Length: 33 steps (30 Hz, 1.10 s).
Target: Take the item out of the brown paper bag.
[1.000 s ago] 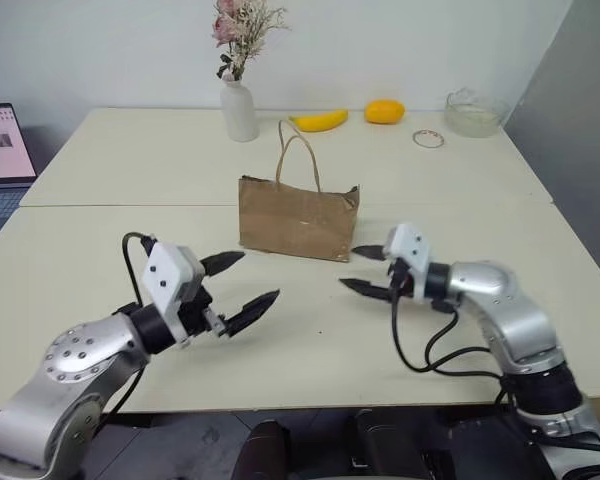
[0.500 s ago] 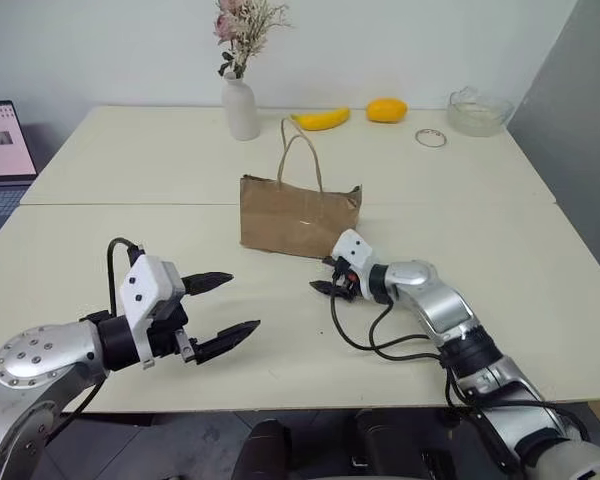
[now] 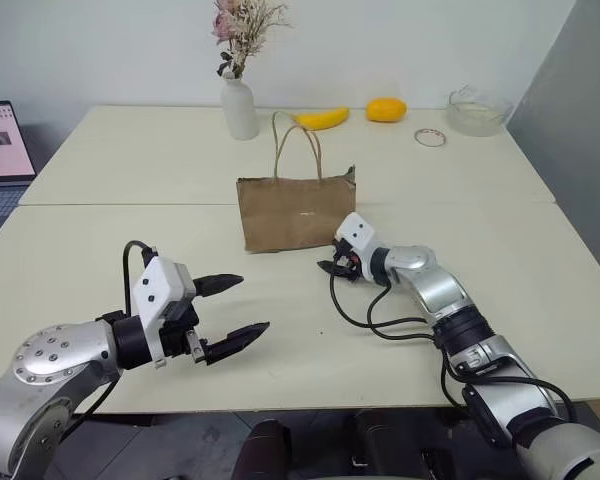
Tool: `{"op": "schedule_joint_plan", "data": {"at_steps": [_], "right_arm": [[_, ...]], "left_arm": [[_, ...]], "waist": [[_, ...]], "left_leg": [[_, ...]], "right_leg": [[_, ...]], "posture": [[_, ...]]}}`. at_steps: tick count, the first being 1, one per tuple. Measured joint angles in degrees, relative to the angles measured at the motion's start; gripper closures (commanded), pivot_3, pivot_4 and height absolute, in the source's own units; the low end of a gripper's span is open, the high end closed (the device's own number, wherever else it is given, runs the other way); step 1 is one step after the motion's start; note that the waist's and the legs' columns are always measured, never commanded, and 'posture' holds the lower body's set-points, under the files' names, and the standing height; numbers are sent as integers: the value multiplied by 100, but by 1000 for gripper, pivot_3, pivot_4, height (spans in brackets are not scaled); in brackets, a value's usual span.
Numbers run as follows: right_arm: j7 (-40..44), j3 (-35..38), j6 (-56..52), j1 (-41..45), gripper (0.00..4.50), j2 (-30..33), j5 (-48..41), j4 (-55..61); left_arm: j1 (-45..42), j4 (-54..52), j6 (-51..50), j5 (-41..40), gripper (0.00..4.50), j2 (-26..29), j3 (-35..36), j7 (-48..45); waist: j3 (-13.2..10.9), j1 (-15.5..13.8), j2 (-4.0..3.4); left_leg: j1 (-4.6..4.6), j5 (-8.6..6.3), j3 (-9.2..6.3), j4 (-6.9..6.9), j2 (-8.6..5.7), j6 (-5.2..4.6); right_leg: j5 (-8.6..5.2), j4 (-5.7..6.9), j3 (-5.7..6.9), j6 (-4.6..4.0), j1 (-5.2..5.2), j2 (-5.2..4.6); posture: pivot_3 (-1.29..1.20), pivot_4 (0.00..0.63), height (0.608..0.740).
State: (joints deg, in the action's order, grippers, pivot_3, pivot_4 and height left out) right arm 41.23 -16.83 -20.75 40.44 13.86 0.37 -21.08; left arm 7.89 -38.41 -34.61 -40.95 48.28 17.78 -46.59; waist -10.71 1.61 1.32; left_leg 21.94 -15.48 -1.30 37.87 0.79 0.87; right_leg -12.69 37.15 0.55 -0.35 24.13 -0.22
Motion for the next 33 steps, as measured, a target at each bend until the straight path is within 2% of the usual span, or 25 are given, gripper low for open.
{"op": "schedule_joint_plan", "data": {"at_steps": [6,8,12,18,20,27,29,33], "right_arm": [[258,190,-784,-1020,1461,372,-499,2204],[179,579,-1240,-1622,1407,419,-919,3412],[-136,1031,-1852,-2327,1407,558,-1369,4925],[-739,1657,-2839,-2698,1407,679,-1950,6452],[-858,1831,-3121,-2751,1407,760,-2159,6824],[-1166,2262,-3727,-3036,1407,1108,-2681,7425],[-1279,2285,-3768,-3048,1407,1153,-2738,7460],[-1398,2297,-3811,-3082,1407,1298,-2878,7496]], "left_arm": [[-868,406,-22,32,0,-311,-99,413],[-1723,969,31,196,611,-488,-210,689],[-2858,2117,444,859,1862,-482,-550,746],[-4624,4503,1440,1975,3961,-626,-1348,424],[-5211,5456,1905,2309,4477,-753,-1525,279],[-7211,9281,3768,3508,4477,-1523,-2110,89],[-7562,10002,4120,3749,4477,-1730,-2205,106],[-7807,10761,4522,4045,4477,-1993,-2246,-47]], "waist": [[0,-48,1],[1,-120,4],[2,-124,5],[3,-136,7],[3,-147,7],[2,-155,15],[1,-147,16],[1,-116,16]], "left_leg": [[1,0,-9,2,-1,0],[0,0,-13,6,-2,0],[-2,0,-4,4,-6,1],[5,1,0,4,-10,1],[7,1,2,4,-11,1],[29,0,18,7,-19,-1],[38,-1,25,7,-20,-2],[42,-1,34,6,-15,-2]], "right_leg": [[1,2,9,3,-4,-4],[2,5,13,5,-6,5],[2,2,8,7,-5,8],[3,-2,15,8,-3,11],[3,-5,15,8,-3,11],[4,-19,20,18,3,5],[3,-19,19,22,10,5],[1,-18,17,24,17,6]], "posture": [[0,150,740],[0,150,740],[0,150,740],[0,150,740],[0,150,740],[0,150,740],[0,150,740],[0,150,740]]}}
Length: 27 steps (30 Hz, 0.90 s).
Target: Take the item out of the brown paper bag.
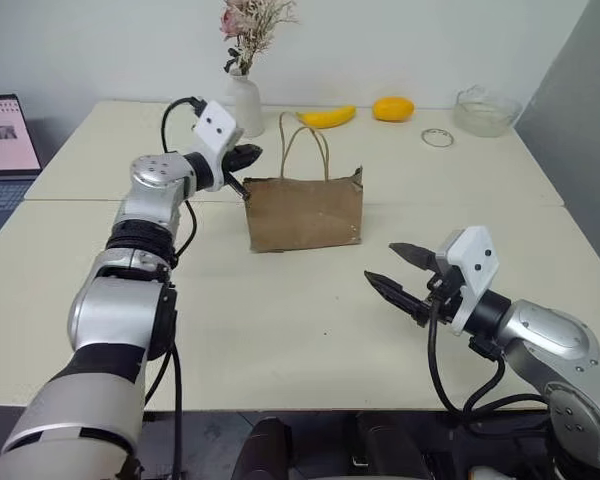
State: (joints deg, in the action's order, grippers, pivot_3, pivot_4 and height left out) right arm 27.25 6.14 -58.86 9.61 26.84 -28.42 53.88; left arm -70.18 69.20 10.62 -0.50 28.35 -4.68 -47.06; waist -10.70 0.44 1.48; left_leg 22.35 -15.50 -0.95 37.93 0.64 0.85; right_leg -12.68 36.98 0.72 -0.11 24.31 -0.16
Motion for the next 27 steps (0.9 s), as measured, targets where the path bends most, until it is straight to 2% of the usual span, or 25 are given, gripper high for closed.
{"op": "schedule_joint_plan", "data": {"at_steps": [7,11,13,18,24,27], "right_arm": [[21,395,-54,-353,1407,515,-278,62],[164,635,-29,-442,1407,919,-445,57],[308,787,-12,-492,1407,1115,-545,47],[604,962,89,-690,1407,1500,-805,-23],[693,1077,224,-714,1407,1718,-930,-97],[810,1078,280,-855,1407,1896,-987,-118]], "left_arm": [[2,113,130,183,4477,131,-134,-1710],[216,-244,-50,161,4477,212,-165,-2617],[538,-769,-203,87,4477,220,-195,-3099],[1702,-2917,-1202,-292,4477,338,-355,-3930],[2747,-4846,-2176,-640,4477,651,-399,-3972],[2915,-5465,-2103,-742,4477,948,-219,-3737]], "waist": [[0,-4,1],[0,-2,1],[0,-3,1],[0,-1,1],[0,-1,1],[0,-13,1]], "left_leg": [[10,0,-3,6,0,0],[6,0,1,8,0,0],[5,0,0,8,2,0],[5,1,-7,8,6,0],[-8,1,-24,14,6,0],[-8,1,-25,14,6,0]], "right_leg": [[0,3,2,-1,5,2],[0,5,0,0,2,1],[0,5,-4,0,1,1],[0,10,-8,-1,0,1],[0,19,-5,-1,-10,2],[0,17,0,-1,-12,2]], "posture": [[0,150,740],[0,150,740],[0,150,740],[0,150,740],[0,150,740],[0,150,740]]}}
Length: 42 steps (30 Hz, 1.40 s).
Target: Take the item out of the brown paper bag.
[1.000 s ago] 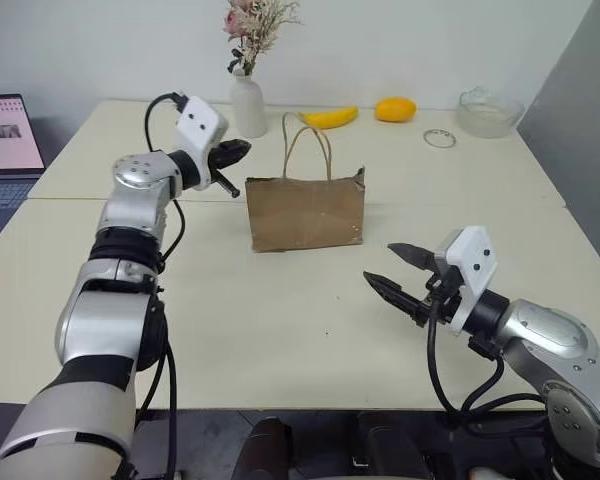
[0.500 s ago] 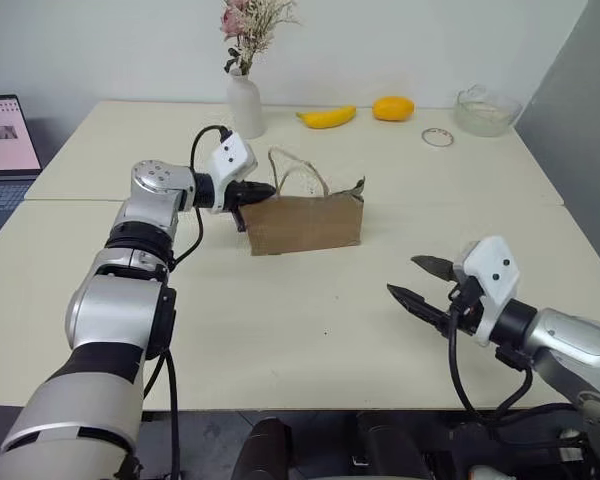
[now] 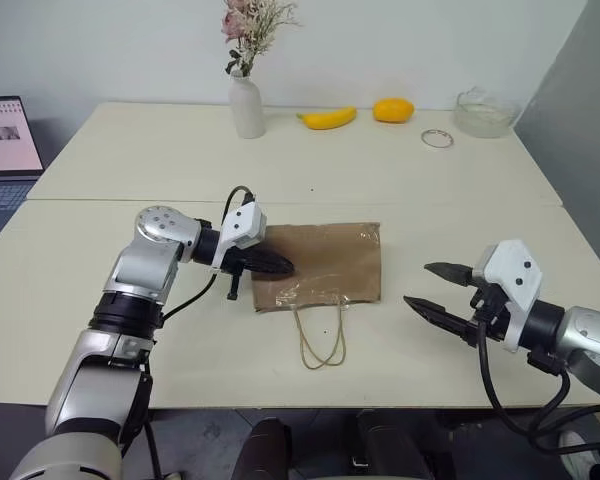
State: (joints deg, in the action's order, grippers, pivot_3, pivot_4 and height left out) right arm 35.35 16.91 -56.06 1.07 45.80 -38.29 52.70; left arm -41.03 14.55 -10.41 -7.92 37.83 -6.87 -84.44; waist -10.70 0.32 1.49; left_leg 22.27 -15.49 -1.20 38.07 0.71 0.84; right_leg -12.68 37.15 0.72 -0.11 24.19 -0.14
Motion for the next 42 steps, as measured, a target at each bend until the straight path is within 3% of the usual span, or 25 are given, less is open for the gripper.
{"op": "schedule_joint_plan", "data": {"at_steps": [3,8,15,21,27,42], "right_arm": [[137,-24,36,-159,1407,144,-86,0],[354,-263,96,-327,1407,336,-149,10],[426,-551,204,-366,1407,383,-253,48],[426,-679,233,-380,1407,530,-327,55],[418,-635,266,-593,1407,600,-348,106],[312,-794,434,-644,1407,605,-331,112]], "left_arm": [[116,-494,257,-18,3604,337,323,280],[1425,-1879,1165,-86,2034,584,305,294],[1893,-2135,2144,253,2034,401,-246,649],[1587,-1371,3234,808,2034,170,-789,933],[1442,-943,3852,854,2034,233,-912,988],[1260,-560,4199,1315,2034,-433,-1538,1513]], "waist": [[1,-6,-1],[3,-3,-5],[4,-57,-1],[5,-47,0],[5,-40,0],[6,-37,2]], "left_leg": [[-3,0,-3,-3,0,0],[-19,-1,4,-8,0,0],[-26,0,3,-2,-3,0],[-21,0,12,-7,-2,0],[-21,0,12,-5,-1,0],[-25,0,21,-3,-2,0]], "right_leg": [[0,-5,-5,0,-1,-1],[-1,-13,-22,1,-8,-8],[-1,-9,-11,1,-20,-4],[0,-12,-12,2,-15,-2],[0,-7,-8,3,-15,-1],[2,-6,-12,5,-19,0]], "posture": [[0,150,740],[0,150,740],[0,150,740],[0,150,740],[0,150,740],[0,150,740]]}}
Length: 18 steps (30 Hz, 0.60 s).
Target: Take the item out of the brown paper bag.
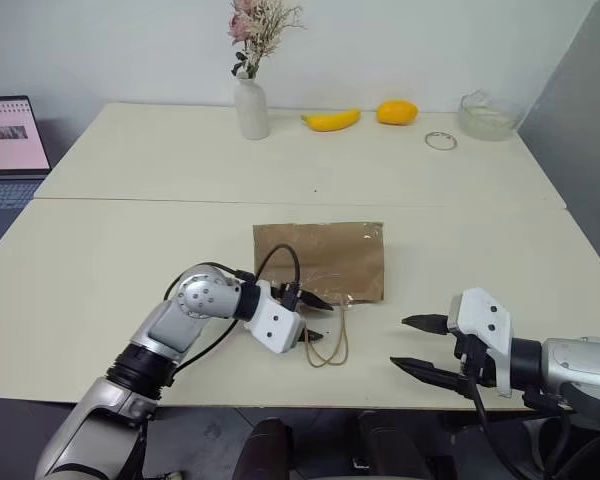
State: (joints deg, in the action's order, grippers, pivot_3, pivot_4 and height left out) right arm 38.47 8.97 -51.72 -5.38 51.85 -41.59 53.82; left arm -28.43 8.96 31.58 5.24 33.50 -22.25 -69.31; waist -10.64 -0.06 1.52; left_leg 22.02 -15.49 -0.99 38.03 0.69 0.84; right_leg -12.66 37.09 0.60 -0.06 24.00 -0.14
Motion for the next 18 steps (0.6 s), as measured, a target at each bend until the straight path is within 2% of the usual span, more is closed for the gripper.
{"op": "schedule_joint_plan", "data": {"at_steps": [3,9,14,18], "right_arm": [[-4,-215,29,50,1407,0,19,3],[16,-963,226,389,1407,-56,276,-13],[118,-1615,414,779,1407,-295,505,-269],[148,-2463,571,1215,1407,-657,971,-805]], "left_arm": [[-135,67,-110,0,2578,-146,-9,53],[-267,-386,-1490,-629,4437,-375,70,116],[-469,-874,-2447,-1000,4477,-366,417,257],[-505,-1129,-2936,-1166,4477,-340,539,378]], "waist": [[0,1,0],[0,16,1],[0,26,1],[1,33,1]], "left_leg": [[1,0,0,0,0,0],[2,0,-1,1,-1,0],[-1,0,-3,2,1,0],[-2,0,-5,1,1,0]], "right_leg": [[0,-1,0,0,0,1],[0,-1,0,1,1,2],[0,1,1,1,0,8],[0,1,-1,0,1,8]], "posture": [[0,150,740],[0,150,740],[0,150,740],[0,150,740]]}}
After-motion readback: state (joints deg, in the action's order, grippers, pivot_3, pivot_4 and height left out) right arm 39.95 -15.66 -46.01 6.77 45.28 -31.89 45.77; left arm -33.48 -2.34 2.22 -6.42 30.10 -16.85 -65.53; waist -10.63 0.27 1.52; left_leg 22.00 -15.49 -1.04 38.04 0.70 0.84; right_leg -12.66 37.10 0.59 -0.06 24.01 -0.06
